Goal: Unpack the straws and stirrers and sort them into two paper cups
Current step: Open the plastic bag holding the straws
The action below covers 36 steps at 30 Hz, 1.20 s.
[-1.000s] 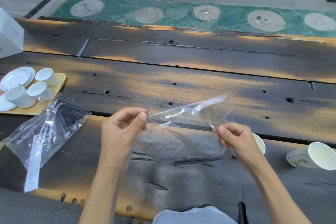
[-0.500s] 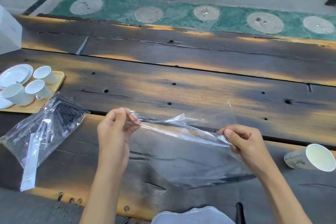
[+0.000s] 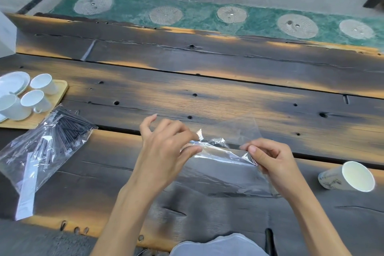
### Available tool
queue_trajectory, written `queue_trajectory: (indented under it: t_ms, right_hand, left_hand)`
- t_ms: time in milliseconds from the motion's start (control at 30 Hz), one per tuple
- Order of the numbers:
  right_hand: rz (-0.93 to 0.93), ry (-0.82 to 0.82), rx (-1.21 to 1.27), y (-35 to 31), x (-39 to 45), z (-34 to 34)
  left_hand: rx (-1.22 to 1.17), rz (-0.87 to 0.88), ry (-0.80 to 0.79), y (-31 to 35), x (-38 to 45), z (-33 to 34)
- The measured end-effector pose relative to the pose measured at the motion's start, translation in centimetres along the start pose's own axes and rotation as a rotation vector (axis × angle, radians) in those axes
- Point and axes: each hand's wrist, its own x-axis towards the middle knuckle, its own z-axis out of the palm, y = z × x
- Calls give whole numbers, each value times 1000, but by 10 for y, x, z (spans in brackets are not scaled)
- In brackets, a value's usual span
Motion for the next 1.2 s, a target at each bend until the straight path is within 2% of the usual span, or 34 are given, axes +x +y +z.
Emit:
queue_trajectory:
  t_ms: [300,667,800,1000,1100,1200]
  right_hand:
    - [-10,-9,-30,-6,-5,-2]
    - [-16,-50,-55,-12,-6,2]
    - [-38,-72,-91,-11,-8,-1]
    - [-72,-137,-217,-3,-6,-6]
    - [-74,-130,-265,-2,-7,-10]
    - [-59,-148,-261,-2,-7,-13]
  left_hand:
    - [-39,26,-17,9,7,8]
    - [-63,98,108,22,12,19]
    - [-158,128,79,14,15,18]
    - [-340,12,0,8,22,7]
    - [-582,-248,-20,2,29,-5]
    - [-774,-419,-160,-3,33,-12]
